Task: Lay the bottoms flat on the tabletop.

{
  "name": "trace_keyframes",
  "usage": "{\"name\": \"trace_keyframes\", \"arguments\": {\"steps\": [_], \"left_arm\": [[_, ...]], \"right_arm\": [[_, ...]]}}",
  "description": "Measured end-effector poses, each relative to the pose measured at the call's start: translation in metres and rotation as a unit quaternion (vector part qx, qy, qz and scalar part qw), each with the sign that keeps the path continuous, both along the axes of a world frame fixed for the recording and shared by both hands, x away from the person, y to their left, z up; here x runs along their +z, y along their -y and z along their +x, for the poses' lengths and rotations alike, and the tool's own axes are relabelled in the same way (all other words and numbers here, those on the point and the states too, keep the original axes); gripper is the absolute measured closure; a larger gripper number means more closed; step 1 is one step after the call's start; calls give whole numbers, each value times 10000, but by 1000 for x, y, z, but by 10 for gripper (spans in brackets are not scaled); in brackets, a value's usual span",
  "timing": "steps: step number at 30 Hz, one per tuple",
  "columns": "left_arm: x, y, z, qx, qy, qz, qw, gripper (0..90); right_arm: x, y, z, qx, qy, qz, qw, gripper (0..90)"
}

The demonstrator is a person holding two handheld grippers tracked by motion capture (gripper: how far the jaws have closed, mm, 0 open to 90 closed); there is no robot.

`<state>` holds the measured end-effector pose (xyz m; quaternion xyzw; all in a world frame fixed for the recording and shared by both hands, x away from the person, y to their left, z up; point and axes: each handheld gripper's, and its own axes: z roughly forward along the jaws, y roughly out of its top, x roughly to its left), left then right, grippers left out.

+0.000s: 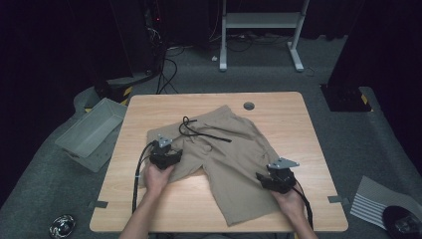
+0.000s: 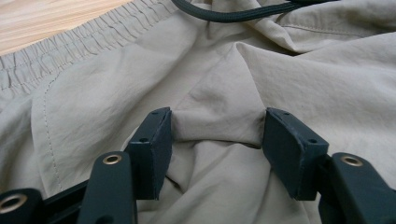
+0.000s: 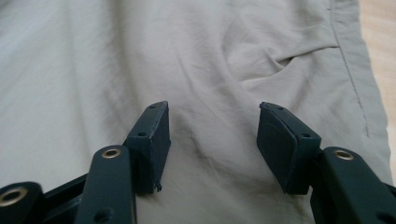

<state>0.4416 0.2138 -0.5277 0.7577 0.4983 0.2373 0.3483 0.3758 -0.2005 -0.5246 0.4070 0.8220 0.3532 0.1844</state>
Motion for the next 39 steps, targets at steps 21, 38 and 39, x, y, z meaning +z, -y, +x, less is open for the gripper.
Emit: {"name": "trace_keyframes", "arguments": {"steps": [21, 38, 39], "left_arm": [[0, 42, 4, -903, -22, -25, 9959, 439], [21, 37, 4, -804, -94, 130, 9966, 398], [23, 32, -1, -749, -101, 113, 9971, 408]], "right_arm": [[4, -42, 92, 20, -178, -86, 9998, 414], [0, -3, 79, -724, 82, -17, 9973, 413], [0, -3, 78, -738, 87, -30, 9972, 411]]}}
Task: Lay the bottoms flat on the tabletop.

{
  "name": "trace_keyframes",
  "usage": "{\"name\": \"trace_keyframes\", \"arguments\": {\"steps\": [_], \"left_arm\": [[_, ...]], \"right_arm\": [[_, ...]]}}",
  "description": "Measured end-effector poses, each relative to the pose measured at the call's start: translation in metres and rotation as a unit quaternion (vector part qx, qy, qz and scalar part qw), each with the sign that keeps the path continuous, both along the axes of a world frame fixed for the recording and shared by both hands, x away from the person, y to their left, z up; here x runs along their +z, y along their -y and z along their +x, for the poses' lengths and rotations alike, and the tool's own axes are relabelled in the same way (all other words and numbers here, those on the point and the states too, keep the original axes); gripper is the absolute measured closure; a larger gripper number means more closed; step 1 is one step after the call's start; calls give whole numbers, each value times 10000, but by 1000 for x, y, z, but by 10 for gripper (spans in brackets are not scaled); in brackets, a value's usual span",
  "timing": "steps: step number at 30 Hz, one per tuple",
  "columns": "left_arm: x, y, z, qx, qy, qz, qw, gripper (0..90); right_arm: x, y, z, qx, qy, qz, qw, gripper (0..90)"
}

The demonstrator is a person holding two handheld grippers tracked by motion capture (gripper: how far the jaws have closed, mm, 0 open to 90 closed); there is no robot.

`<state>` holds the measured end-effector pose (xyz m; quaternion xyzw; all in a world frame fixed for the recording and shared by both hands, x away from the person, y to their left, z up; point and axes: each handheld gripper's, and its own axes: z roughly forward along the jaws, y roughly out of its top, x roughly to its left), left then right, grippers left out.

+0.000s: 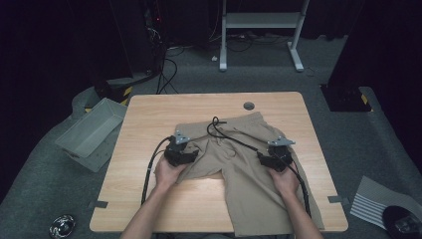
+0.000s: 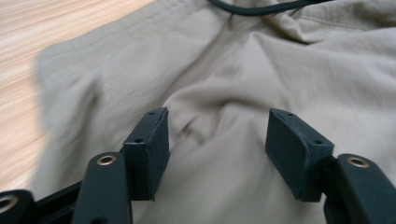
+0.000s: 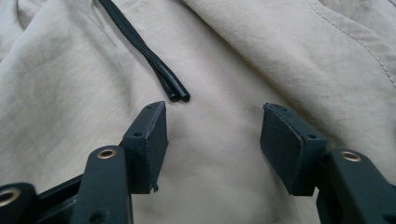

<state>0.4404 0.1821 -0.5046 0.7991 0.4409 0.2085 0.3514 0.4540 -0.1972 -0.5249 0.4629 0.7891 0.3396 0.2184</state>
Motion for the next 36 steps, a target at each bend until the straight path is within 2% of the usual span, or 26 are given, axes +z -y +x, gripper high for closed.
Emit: {"name": "trace_keyframes", "arguments": {"steps": [2, 3, 4, 6, 9, 12, 16, 19, 21, 23, 27, 31, 36], "left_arm": [[2, -10, -11, 78, -70, -32, 9999, 446], [1, -14, -17, 75, -125, -52, 9999, 514], [1, -18, -22, 69, -176, -67, 9998, 514], [-2, -22, -31, 53, -177, -67, 9998, 611], [-6, -21, -33, 78, -239, 62, 9997, 726], [-9, -16, -22, 64, -269, 291, 9992, 834], [-7, -10, 6, 180, -306, 557, 9978, 883], [-4, -11, 26, 339, -441, 574, 9968, 888], [0, -12, 30, 379, -448, 480, 9971, 890], [5, -13, 22, 294, -329, 365, 9984, 891], [12, -16, -8, 38, -225, -36, 9997, 891], [14, -18, -33, -200, -314, -384, 9986, 890], [16, -11, -58, -580, -363, -573, 9960, 889]], "right_arm": [[0, 0, 0, -5, 22, -27, 10000, 411], [0, 0, 0, -3, 17, -17, 10000, 410], [0, 0, 0, -3, 17, -17, 10000, 410], [0, 0, 0, -9, 6, -8, 10000, 409], [0, 0, 0, 6, 14, -12, 10000, 409], [0, 0, 0, 3, 17, -17, 10000, 408], [0, 0, 0, -32, 9, -11, 10000, 405], [0, 0, 1, -94, -15, 18, 10000, 405], [0, 1, 2, -140, -21, 26, 9999, 405], [0, 0, 2, -154, -18, 25, 9999, 405], [0, 0, 2, -154, -18, 27, 9999, 405], [0, 0, 2, -153, -16, 25, 9999, 405], [0, 0, 2, -152, -11, 17, 9999, 405]]}}
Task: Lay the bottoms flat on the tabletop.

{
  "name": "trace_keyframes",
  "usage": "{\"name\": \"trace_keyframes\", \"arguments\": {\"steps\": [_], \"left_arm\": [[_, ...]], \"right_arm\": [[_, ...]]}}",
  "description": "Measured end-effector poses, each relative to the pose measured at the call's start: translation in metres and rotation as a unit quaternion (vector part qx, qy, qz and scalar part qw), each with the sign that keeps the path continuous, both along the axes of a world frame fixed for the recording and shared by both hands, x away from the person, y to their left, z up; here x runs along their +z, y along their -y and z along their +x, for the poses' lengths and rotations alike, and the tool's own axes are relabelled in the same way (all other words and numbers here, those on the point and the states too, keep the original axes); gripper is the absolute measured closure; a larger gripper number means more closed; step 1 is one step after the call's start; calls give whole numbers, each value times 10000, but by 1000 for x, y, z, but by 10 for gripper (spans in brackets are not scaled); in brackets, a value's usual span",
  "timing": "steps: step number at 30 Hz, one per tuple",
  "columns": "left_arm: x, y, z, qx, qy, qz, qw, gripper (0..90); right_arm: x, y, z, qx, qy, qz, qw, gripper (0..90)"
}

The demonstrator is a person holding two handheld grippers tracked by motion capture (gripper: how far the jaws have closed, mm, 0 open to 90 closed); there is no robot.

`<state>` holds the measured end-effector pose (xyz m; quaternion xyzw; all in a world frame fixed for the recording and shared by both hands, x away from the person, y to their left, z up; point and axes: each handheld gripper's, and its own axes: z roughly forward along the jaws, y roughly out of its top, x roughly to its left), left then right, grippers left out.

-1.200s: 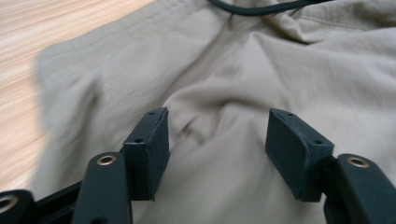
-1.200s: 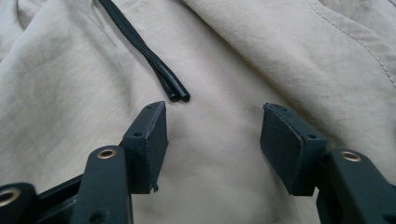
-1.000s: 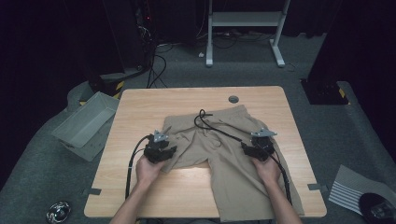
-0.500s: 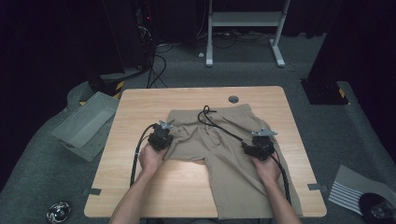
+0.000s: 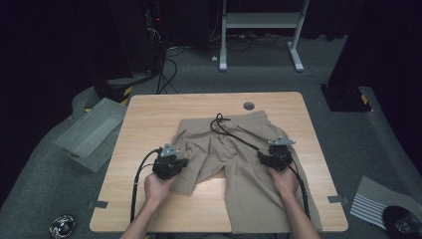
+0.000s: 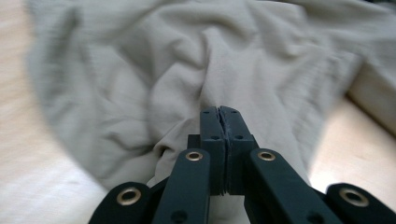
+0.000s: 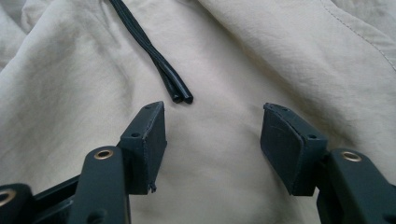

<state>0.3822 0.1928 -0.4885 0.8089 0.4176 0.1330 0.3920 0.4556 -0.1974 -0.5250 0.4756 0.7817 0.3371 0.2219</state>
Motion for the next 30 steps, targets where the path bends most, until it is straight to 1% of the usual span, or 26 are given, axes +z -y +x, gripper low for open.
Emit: {"name": "trace_keyframes", "arguments": {"steps": [1, 3, 4, 5, 7, 8, 9, 10, 12, 13, 14, 16, 19, 20, 21, 22, 24, 27, 28, 30], "left_arm": [[-1, 3, -4, -85, -33, -7, 10000, 889], [-7, 9, -11, -232, -166, -21, 9996, 888], [-10, 11, -12, -274, -210, 30, 9994, 887], [-15, 14, -12, -292, -254, 93, 9992, 887], [-23, 17, -9, -232, -371, 189, 9989, 887], [-27, 17, -5, -188, -409, 216, 9988, 887], [-29, 16, -1, -143, -398, 179, 9989, 886], [-29, 15, 6, -34, -427, 134, 9990, 886], [-28, 16, 16, 77, -333, 281, 9990, 886], [-27, 17, 24, 144, -290, 407, 9986, 886], [-27, 18, 30, 190, -298, 444, 9984, 886], [-25, 20, 45, 277, -242, 631, 9973, 886], [-24, 23, 65, 408, -246, 753, 9960, 886], [-24, 24, 69, 454, -276, 735, 9959, 886], [-24, 24, 70, 459, -292, 724, 9959, 886], [-23, 25, 68, 449, -301, 727, 9959, 886], [-23, 25, 57, 318, -289, 660, 9969, 886], [-18, 21, 28, 92, -238, 540, 9982, 883], [-17, 19, 18, 39, -255, 475, 9985, 880], [-16, 15, 1, -66, -336, 424, 9985, 873]], "right_arm": [[0, 0, 0, 0, 2, -3, 10000, 405], [0, 0, 0, 0, 3, -7, 10000, 405], [0, 0, 0, 0, 3, -6, 10000, 405], [0, 0, 0, 1, 5, -8, 10000, 405], [0, 0, 0, 2, 7, -9, 10000, 405], [0, 0, 0, 0, 4, -7, 10000, 405], [0, 0, 0, 0, 4, -8, 10000, 405], [0, 0, 0, 0, 6, -8, 10000, 405], [0, 0, 0, -1, 4, -8, 10000, 405], [0, 0, 0, 0, 3, -5, 10000, 404], [0, 0, 0, -1, 1, -2, 10000, 404], [0, 0, 0, -3, -2, -2, 10000, 404], [0, 0, 0, -28, -3, 6, 10000, 404], [0, 0, 0, -35, -1, 4, 10000, 404], [0, 0, 0, -48, 1, 5, 10000, 404], [0, 0, 0, -48, 1, 5, 10000, 404], [0, 0, -1, -75, -11, 13, 10000, 404], [0, 1, -1, -82, -7, 12, 10000, 404], [0, 1, -1, -84, -11, 18, 10000, 404], [0, 1, -1, -77, -11, 15, 10000, 402]]}}
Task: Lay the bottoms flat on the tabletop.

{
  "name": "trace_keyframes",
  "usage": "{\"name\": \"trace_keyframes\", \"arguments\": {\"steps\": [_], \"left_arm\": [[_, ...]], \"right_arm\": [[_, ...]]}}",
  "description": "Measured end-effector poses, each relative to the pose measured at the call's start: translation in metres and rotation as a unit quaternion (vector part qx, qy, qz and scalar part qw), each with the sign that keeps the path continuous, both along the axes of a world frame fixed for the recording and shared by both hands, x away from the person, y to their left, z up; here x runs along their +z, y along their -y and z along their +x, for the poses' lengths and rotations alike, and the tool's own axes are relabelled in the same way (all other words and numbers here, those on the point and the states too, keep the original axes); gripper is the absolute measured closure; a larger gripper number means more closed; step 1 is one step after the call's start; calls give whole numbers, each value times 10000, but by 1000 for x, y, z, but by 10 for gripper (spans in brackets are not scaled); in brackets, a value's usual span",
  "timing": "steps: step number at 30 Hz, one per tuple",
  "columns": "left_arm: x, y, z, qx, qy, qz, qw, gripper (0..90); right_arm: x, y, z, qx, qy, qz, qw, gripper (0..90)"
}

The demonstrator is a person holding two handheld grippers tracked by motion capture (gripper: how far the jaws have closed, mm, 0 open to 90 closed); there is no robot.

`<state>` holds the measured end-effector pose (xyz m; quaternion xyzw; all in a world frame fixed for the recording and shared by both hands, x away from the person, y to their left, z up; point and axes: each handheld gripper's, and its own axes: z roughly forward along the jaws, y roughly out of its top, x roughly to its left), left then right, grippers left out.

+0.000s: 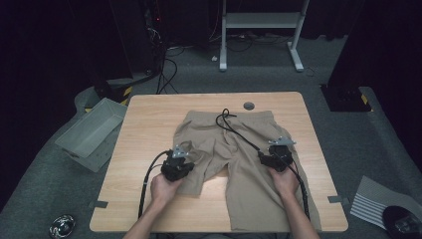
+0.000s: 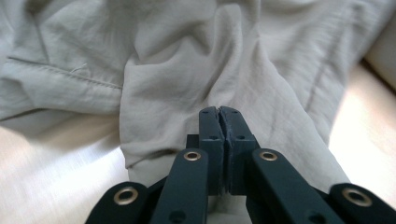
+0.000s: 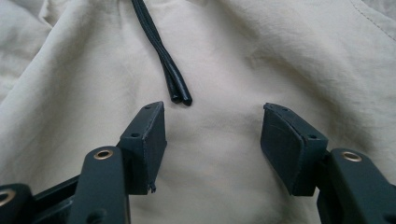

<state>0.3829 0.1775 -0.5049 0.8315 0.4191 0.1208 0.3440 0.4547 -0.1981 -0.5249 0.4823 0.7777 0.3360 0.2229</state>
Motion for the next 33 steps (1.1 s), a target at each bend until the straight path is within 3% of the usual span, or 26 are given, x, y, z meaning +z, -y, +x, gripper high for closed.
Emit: {"name": "trace_keyframes", "arguments": {"steps": [3, 6, 9, 12, 13, 17, 20, 25, 27, 30, 33], "left_arm": [[-2, -2, -16, -147, -158, -73, 9997, 842], [-1, -2, -21, -153, -175, -230, 9995, 731], [10, -3, -20, 6, 108, -409, 9991, 618], [22, -4, -12, 293, 526, -365, 9975, 505], [25, -5, -7, 384, 608, -309, 9969, 505], [24, -9, 17, 738, 641, -136, 9951, 474], [15, -6, 36, 778, 453, 23, 9959, 507], [-1, 6, 68, 712, 208, 494, 9960, 594], [-6, 10, 80, 666, 169, 486, 9965, 648], [-4, 14, 96, 623, 41, 441, 9971, 809], [1, 19, 98, 460, 16, 573, 9973, 889]], "right_arm": [[0, 0, 0, -1, -2, -6, 10000, 401], [0, 0, 0, -5, 0, -8, 10000, 399], [0, 0, 0, -9, -1, -5, 10000, 399], [0, 0, 0, -7, 2, -5, 10000, 399], [0, 0, 0, -7, 2, -5, 10000, 399], [0, 0, 0, -7, 1, -2, 10000, 398], [0, 0, 0, -8, 4, -5, 10000, 398], [0, 0, 0, -15, -5, -12, 10000, 396], [0, 0, 0, -17, -6, -11, 10000, 396], [0, 0, 0, -21, -5, -12, 10000, 396], [0, 0, 0, -24, -4, -13, 10000, 396]]}}
